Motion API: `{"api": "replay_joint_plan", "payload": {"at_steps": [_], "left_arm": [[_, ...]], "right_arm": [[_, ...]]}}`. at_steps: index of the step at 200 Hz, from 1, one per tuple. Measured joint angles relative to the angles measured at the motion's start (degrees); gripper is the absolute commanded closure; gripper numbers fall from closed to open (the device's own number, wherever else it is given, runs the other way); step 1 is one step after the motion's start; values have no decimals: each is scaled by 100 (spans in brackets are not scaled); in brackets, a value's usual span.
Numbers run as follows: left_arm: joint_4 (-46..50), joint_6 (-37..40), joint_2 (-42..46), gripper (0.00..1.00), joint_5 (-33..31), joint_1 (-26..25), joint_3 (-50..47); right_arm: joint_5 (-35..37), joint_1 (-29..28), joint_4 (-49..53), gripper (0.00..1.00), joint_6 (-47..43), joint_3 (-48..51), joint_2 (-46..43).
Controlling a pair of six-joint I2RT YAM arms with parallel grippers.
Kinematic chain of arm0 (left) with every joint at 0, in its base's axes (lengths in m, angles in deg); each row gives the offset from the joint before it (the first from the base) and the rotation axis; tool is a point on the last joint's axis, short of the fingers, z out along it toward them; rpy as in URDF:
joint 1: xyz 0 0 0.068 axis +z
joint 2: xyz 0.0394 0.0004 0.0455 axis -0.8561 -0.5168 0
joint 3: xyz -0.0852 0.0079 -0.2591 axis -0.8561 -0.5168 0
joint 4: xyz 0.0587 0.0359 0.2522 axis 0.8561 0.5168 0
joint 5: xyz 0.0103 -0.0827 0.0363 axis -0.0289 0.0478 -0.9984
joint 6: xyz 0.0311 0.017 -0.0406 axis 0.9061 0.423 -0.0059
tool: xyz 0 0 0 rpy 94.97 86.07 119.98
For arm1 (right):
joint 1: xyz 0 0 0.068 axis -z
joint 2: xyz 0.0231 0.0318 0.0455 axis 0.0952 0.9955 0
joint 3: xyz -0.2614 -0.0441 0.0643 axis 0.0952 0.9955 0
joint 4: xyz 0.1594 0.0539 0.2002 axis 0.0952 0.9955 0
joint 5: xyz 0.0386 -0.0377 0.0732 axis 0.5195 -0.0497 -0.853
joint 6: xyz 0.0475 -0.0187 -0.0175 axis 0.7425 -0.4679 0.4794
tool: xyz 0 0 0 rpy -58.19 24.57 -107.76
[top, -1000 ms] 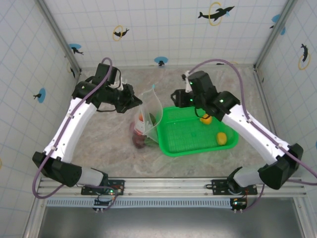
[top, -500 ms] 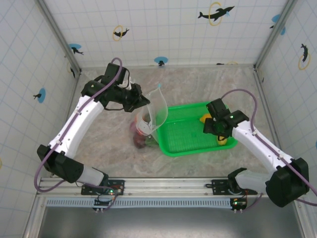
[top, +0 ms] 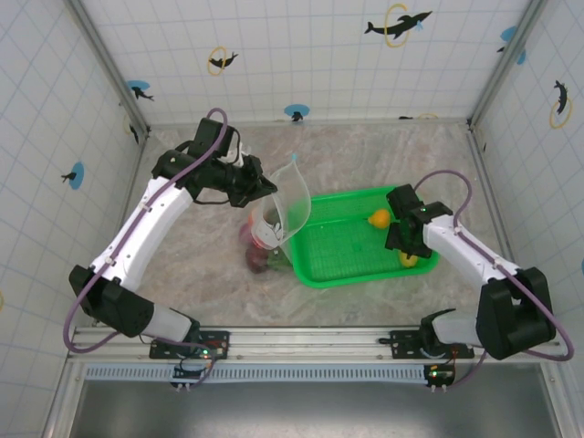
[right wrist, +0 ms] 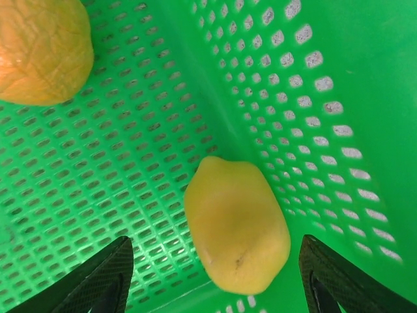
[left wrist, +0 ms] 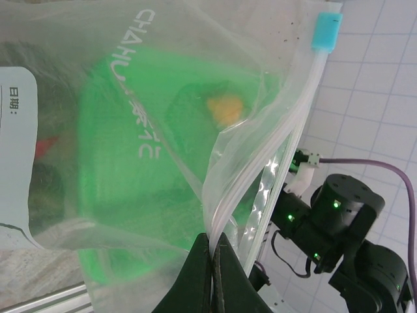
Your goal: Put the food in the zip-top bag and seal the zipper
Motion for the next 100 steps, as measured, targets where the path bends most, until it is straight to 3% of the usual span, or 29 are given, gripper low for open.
{"api": "replay_joint_plan", "payload": {"at_steps": [50, 100], "left_arm": [[22, 20, 50, 100, -7, 0, 2], [361, 201, -52, 100, -120, 2, 531]], "right_arm": [[-68, 177, -352, 33, -170, 391, 232], [-461, 201, -798, 48, -190, 621, 291]]}}
